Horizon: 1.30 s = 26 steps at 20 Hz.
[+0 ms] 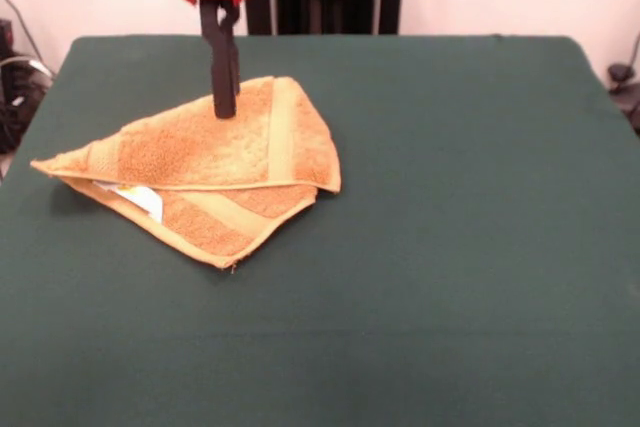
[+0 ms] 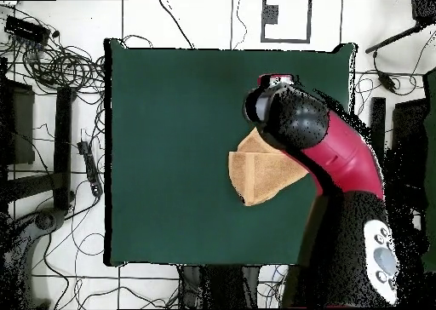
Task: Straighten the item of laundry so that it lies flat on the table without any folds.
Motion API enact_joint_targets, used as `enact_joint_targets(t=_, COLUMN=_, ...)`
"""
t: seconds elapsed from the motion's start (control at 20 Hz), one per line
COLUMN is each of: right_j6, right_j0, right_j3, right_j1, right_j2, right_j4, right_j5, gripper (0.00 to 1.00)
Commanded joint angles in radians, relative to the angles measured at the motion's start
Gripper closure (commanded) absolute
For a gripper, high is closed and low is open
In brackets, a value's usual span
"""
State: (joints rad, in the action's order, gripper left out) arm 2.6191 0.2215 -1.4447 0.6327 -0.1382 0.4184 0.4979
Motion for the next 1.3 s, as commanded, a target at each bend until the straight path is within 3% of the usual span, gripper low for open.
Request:
enact_joint_targets(t=0.05, right_j6=0.297, right_j0=-0.062, right_j3=0.056, right_j1=-0.135, right_j2=0.001, right_j4=0.085, right_j5=0.057, gripper=0.00)
enact_joint_targets(t=0.3, right_j6=0.461, right_j0=-0.166, right_j3=0.093, right_j1=-0.186, right_j2=-0.127, right_j4=0.140, right_j5=0.097, gripper=0.00)
enact_joint_targets(t=0.85, right_j6=0.530, right_j0=-0.241, right_j3=0.018, right_j1=-0.179, right_j2=-0.204, right_j4=0.202, right_j5=0.108, gripper=0.00)
enact_joint_targets(t=1.3, right_j6=0.360, right_j0=-0.159, right_j3=-0.141, right_j1=-0.123, right_j2=-0.068, right_j4=0.202, right_j5=-0.042, gripper=0.00)
